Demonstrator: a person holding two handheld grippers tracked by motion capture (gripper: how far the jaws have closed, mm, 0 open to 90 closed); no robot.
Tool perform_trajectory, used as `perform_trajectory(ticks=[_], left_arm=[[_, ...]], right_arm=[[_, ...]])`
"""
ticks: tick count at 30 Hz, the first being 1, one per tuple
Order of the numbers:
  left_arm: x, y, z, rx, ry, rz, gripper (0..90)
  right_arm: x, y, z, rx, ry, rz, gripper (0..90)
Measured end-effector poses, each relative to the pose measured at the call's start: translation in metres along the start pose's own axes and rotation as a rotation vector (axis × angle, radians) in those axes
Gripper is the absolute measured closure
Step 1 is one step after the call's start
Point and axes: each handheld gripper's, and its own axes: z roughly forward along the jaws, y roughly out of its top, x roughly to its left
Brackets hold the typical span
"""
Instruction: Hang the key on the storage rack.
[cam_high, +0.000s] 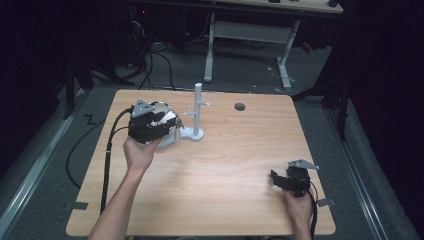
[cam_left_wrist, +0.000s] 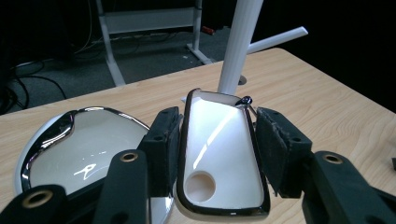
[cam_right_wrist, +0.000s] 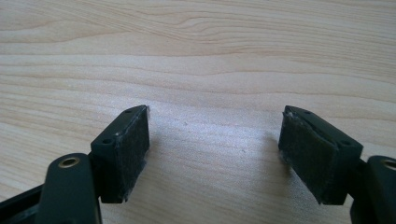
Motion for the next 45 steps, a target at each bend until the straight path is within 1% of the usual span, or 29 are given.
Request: perform_trajectory(ticks=[11, 22, 24, 27, 30, 35, 40, 45], left_arm=[[0.0, 0.009, 0.007, 0.003, 0.011, 0.008, 51.6], [0.004, 0.016, 0.012, -0.01, 0.004, -0.015, 51.6], [0.005, 0.017, 0.014, -0.006, 0.008, -0.011, 51.6], [0.005, 0.018, 0.015, -0.008, 0.006, -0.016, 51.6], [0.004, 0.02, 0.017, -0.003, 0.012, -0.006, 51.6], [0.004, 0.024, 0.018, -0.005, 0.014, -0.002, 51.6], [0.003, 0.027, 0.021, -0.014, 0.011, -0.015, 51.6], [0.001, 0.03, 0.027, -0.014, 0.01, -0.014, 51.6]], right_arm=[[0.0, 0.0, 0.0, 0.001, 0.0, -0.001, 24.6], [0.0, 0.0, 0.0, 0.0, 0.0, -0.001, 24.7], [0.0, 0.0, 0.0, 0.001, 0.0, -0.001, 24.7], [0.0, 0.0, 0.0, 0.001, 0.0, -0.001, 24.7], [0.0, 0.0, 0.0, 0.001, -0.001, 0.0, 24.6], [0.001, 0.0, 0.0, 0.001, -0.002, -0.003, 24.5], [0.001, 0.0, 0.0, 0.001, -0.001, -0.003, 24.4], [0.001, 0.0, 0.0, 0.001, 0.0, -0.002, 24.4]])
